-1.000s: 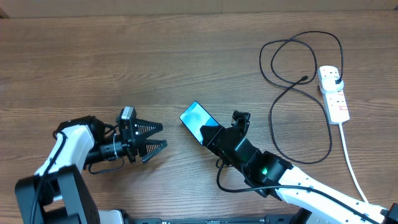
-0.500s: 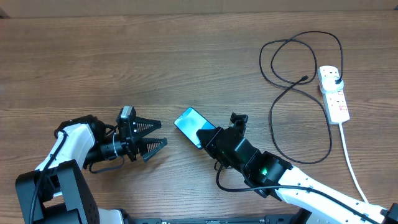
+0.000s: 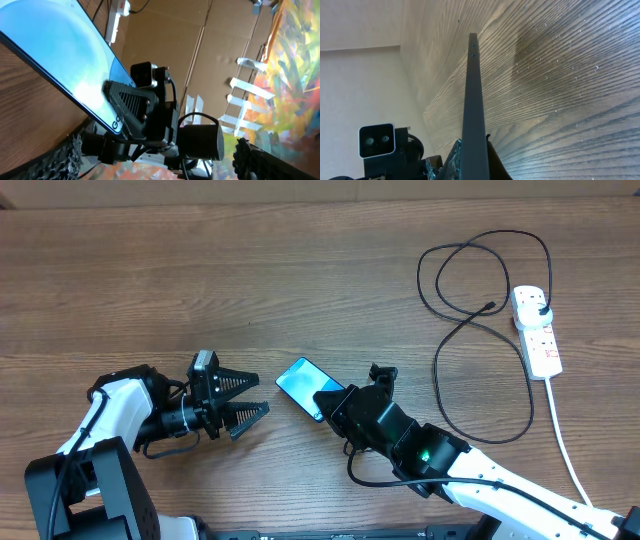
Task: Plug charger to phone and switch on socket
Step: 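Move the open left gripper toward the phone's upper end, then close the left gripper on the phone's upper end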
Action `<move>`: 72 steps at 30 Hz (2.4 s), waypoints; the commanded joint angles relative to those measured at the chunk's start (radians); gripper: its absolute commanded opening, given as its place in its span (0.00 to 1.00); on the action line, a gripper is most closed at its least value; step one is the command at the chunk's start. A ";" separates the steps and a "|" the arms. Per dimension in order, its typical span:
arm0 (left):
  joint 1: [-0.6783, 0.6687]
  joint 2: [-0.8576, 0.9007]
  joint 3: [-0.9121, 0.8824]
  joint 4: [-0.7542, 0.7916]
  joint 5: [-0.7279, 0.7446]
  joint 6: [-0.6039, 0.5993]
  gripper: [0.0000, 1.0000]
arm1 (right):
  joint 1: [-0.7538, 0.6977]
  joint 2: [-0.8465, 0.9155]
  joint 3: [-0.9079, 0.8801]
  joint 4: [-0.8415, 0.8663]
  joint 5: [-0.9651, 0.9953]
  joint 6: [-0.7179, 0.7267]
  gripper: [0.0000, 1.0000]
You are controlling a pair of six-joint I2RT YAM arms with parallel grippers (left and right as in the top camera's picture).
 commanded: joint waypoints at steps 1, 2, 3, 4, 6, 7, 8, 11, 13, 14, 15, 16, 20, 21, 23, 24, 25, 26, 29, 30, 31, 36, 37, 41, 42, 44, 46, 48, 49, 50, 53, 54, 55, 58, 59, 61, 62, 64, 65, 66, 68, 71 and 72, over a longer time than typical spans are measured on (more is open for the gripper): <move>-0.002 0.001 -0.007 0.010 0.026 -0.029 1.00 | 0.006 -0.026 0.026 0.018 0.001 0.032 0.04; -0.002 0.001 -0.007 0.011 0.026 -0.029 1.00 | 0.006 -0.025 0.026 0.019 0.002 0.040 0.04; -0.002 0.001 -0.007 0.011 0.026 -0.029 1.00 | 0.006 -0.025 0.026 0.019 0.002 0.055 0.04; -0.002 0.002 -0.007 0.012 0.026 -0.029 1.00 | 0.006 -0.023 0.026 0.019 0.002 0.063 0.04; -0.002 0.002 -0.007 0.015 0.026 -0.029 1.00 | 0.006 -0.022 0.026 0.019 0.002 0.088 0.04; -0.002 0.002 -0.007 0.016 0.026 -0.029 1.00 | 0.006 -0.021 0.026 0.020 0.002 0.092 0.04; -0.002 0.002 -0.007 0.020 0.026 -0.029 1.00 | 0.006 -0.021 0.026 0.024 0.002 0.094 0.04; -0.002 0.002 -0.007 0.028 0.026 -0.034 1.00 | 0.006 -0.021 0.026 0.041 0.006 0.093 0.04; -0.002 0.002 -0.007 0.038 0.026 -0.051 1.00 | 0.006 -0.021 0.026 0.050 0.022 0.094 0.04; -0.002 0.002 -0.007 0.049 0.026 -0.064 1.00 | 0.005 -0.021 0.026 0.053 0.031 0.094 0.04; -0.002 0.002 -0.007 0.068 0.026 -0.082 1.00 | 0.005 -0.021 0.026 0.057 0.040 0.093 0.04; -0.002 0.002 -0.007 0.098 0.026 -0.105 0.99 | 0.005 -0.021 0.026 0.063 0.048 0.093 0.04; -0.002 0.002 -0.007 0.214 0.026 -0.215 1.00 | 0.005 -0.020 0.026 0.094 0.055 0.093 0.04; -0.002 0.002 -0.007 0.233 0.026 -0.242 1.00 | 0.005 -0.020 0.026 0.103 0.055 0.093 0.04; -0.003 0.002 -0.007 0.262 0.026 -0.283 1.00 | 0.006 -0.020 0.026 0.117 0.055 0.093 0.04; -0.006 0.002 -0.007 0.270 0.026 -0.299 1.00 | 0.005 -0.020 0.026 0.124 0.056 0.093 0.04; -0.012 0.002 -0.007 0.273 0.026 -0.303 1.00 | 0.006 -0.020 0.026 0.130 0.057 0.093 0.04; -0.020 0.002 -0.007 0.273 0.026 -0.303 0.99 | 0.006 -0.019 0.026 0.135 0.061 0.093 0.04; -0.051 0.002 -0.007 0.283 0.026 -0.308 1.00 | 0.006 -0.008 0.026 0.161 0.063 0.093 0.04; -0.064 0.002 -0.007 0.301 0.026 -0.329 0.99 | 0.006 -0.002 0.026 0.174 0.060 0.093 0.04; -0.076 0.002 -0.007 0.324 0.026 -0.354 0.99 | 0.006 0.003 0.026 0.185 0.053 0.094 0.04; -0.122 0.002 -0.007 0.491 0.024 -0.523 1.00 | 0.006 0.014 0.026 0.227 -0.005 0.094 0.04; -0.129 0.002 -0.007 0.529 0.011 -0.562 0.99 | 0.006 0.014 0.026 0.231 -0.018 0.097 0.04; -0.143 0.002 -0.007 0.646 -0.066 -0.726 1.00 | 0.006 0.014 0.026 0.241 -0.056 0.134 0.04; -0.147 0.002 -0.007 0.673 -0.076 -0.760 1.00 | 0.006 0.014 0.026 0.241 -0.066 0.145 0.04; -0.157 0.002 -0.007 0.729 -0.083 -0.820 1.00 | 0.006 0.014 0.026 0.242 -0.084 0.162 0.04; -0.167 0.002 -0.007 0.776 -0.083 -0.876 1.00 | 0.006 0.014 0.026 0.245 -0.097 0.162 0.04; -0.175 0.002 -0.007 0.809 -0.083 -0.931 0.98 | 0.006 0.014 0.026 0.245 -0.103 0.167 0.04; -0.179 0.002 -0.007 0.827 -0.083 -0.962 0.97 | 0.006 0.014 0.026 0.244 -0.103 0.177 0.04; -0.182 0.002 -0.007 0.839 -0.083 -0.990 0.96 | 0.006 0.014 0.026 0.244 -0.103 0.184 0.04; -0.192 0.002 -0.007 0.861 -0.083 -1.054 0.93 | 0.006 0.014 0.026 0.244 -0.102 0.184 0.04; -0.196 0.002 -0.007 0.867 -0.084 -1.069 0.92 | 0.006 0.014 0.026 0.244 -0.098 0.184 0.04; -0.199 0.002 -0.007 0.874 -0.085 -1.086 0.90 | 0.006 0.014 0.026 0.244 -0.091 0.183 0.04; -0.206 0.001 -0.007 0.879 -0.093 -1.135 0.84 | 0.006 0.014 0.026 0.243 -0.071 0.183 0.04; -0.206 0.001 -0.007 0.879 -0.095 -1.147 0.79 | 0.006 0.014 0.026 0.243 -0.060 0.183 0.04; -0.206 0.001 -0.007 0.879 -0.095 -1.159 0.74 | 0.006 0.014 0.026 0.241 -0.035 0.183 0.04; -0.206 0.001 -0.007 0.879 -0.098 -1.164 0.73 | 0.006 0.014 0.026 0.238 -0.017 0.182 0.04; -0.206 0.001 -0.007 0.879 -0.100 -1.165 0.73 | 0.006 0.014 0.026 0.222 0.028 0.182 0.04; -0.206 0.001 -0.007 0.879 -0.107 -1.171 0.74 | 0.006 0.014 0.026 0.216 0.050 0.182 0.04; -0.206 0.001 -0.007 0.879 -0.118 -1.175 0.74 | 0.006 0.014 0.026 0.211 0.069 0.181 0.04; -0.206 0.001 -0.007 0.879 -0.140 -1.192 0.75 | 0.006 0.014 0.026 0.208 0.090 0.180 0.04; -0.206 0.001 -0.007 0.879 -0.153 -1.216 0.76 | 0.006 0.014 0.026 0.206 0.109 0.179 0.04; -0.207 0.001 -0.007 0.879 -0.157 -1.218 0.76 | 0.006 0.014 0.026 0.206 0.116 0.179 0.04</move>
